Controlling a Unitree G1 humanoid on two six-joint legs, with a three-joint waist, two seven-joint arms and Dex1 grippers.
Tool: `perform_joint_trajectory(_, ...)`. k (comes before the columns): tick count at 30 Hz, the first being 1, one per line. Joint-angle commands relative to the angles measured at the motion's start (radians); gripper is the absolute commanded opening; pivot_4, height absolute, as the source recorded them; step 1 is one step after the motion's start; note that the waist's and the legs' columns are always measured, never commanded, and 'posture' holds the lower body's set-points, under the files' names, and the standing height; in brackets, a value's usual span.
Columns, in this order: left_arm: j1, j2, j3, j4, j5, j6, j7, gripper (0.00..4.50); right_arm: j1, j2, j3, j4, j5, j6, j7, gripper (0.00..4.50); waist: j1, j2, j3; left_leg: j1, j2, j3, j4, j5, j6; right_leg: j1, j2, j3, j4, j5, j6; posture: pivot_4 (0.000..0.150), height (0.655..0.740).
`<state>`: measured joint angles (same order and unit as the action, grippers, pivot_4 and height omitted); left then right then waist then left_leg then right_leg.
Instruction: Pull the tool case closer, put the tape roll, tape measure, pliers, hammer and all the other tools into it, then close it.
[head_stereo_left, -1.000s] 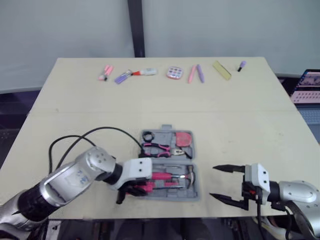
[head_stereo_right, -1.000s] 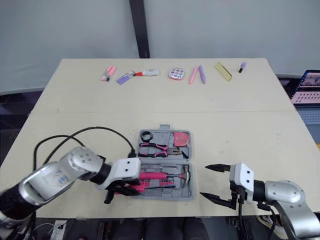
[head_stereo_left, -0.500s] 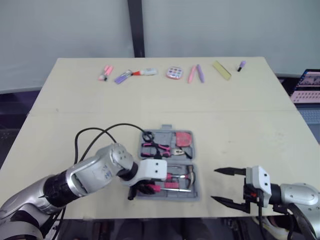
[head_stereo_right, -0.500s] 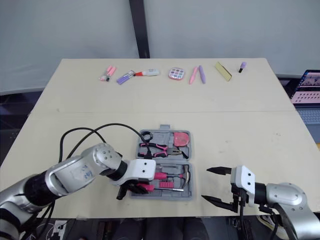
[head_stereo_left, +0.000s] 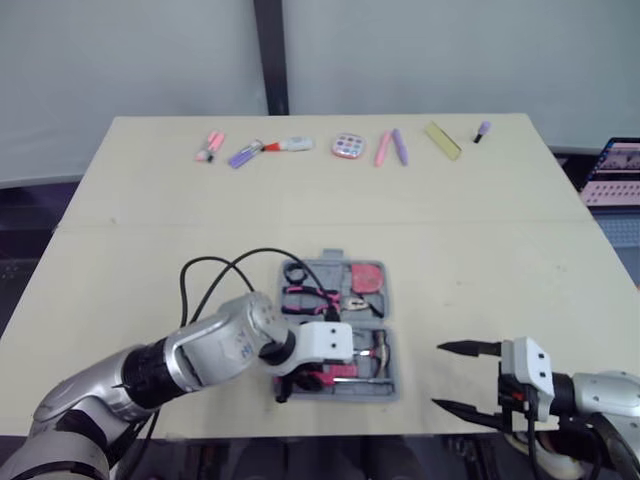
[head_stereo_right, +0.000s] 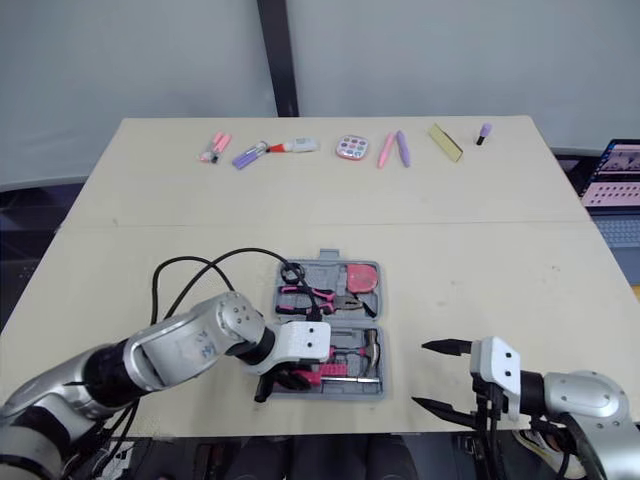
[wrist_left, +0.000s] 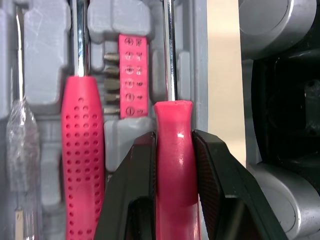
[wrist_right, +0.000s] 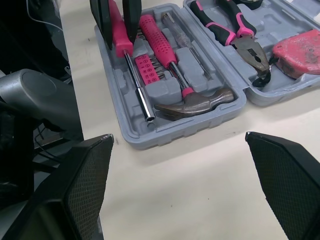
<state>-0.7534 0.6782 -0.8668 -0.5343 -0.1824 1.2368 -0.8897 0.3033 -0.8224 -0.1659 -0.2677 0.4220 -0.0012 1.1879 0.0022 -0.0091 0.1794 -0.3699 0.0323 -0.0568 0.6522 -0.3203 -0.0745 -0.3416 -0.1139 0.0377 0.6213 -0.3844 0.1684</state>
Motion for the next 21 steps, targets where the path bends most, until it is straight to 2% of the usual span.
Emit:
perform_joint_trajectory(1,-0.023,-0.011,-0.014,-0.004,-0.006,0.031,0.012,0.58,0.016,-0.008,-0.024,-0.033,0.019,-0.016,0.019,4.50,0.001,0.000,0.000,0.000,0.000,0.000,0.000,0.000,0.000,0.000,0.000,0.000,0.000,0.000,0.000,0.150,0.7400)
perform_joint_trajectory(21,-0.044,-0.038,-0.041,0.017,-0.048,0.057,0.039,0.58,0.040,-0.027,-0.036,-0.027,0.016,-0.035,0.040,4.50,0.003,0.000,0.000,0.000,0.000,0.000,0.001,0.000,0.000,0.000,0.000,0.000,0.000,0.000,0.000,0.150,0.7400)
